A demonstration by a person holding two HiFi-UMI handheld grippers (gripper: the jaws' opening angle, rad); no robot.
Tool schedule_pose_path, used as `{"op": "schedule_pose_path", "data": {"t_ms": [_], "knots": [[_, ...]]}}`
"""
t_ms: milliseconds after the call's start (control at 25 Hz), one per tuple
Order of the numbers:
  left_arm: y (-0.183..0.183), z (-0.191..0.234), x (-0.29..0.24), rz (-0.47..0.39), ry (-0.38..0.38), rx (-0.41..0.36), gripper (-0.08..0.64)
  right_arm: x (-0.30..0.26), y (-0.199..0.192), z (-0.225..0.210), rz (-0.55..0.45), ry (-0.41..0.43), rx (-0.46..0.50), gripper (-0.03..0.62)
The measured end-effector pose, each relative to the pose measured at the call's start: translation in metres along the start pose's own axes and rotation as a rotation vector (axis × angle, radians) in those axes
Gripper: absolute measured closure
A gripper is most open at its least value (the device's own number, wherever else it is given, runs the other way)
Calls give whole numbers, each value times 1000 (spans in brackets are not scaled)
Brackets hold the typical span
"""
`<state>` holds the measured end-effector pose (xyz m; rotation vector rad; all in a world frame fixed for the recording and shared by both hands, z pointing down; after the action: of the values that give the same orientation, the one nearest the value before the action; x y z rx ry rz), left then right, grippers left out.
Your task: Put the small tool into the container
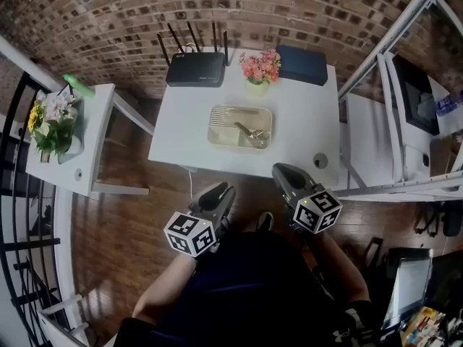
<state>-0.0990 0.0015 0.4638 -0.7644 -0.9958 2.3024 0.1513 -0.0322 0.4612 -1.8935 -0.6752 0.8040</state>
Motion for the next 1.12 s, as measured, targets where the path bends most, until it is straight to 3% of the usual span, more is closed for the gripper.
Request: {"op": "schedule_pose_path", "data": {"t_ms": [160,360,1120], "knots": [[10,-10,-2,-26,-26,-20,477,10,5,12,-35,25,-4,581],[14,-18,-1,-67,-26,-72,541,15,3,30,-54,41,10,581],[14,-12,0,-48,-39,-69,541,10,4,48,-65,54,35,581]]}}
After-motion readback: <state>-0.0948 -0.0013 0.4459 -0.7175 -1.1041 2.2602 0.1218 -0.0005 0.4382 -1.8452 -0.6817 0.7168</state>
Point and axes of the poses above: the fingertips, and each gripper's own axes: x backward along the fingers, z to its left, y out of its top, the point moved 10 cm from there along x, backward along the fingers, and after that the axes turned 5 degrees about x, right-handed, at the moved point
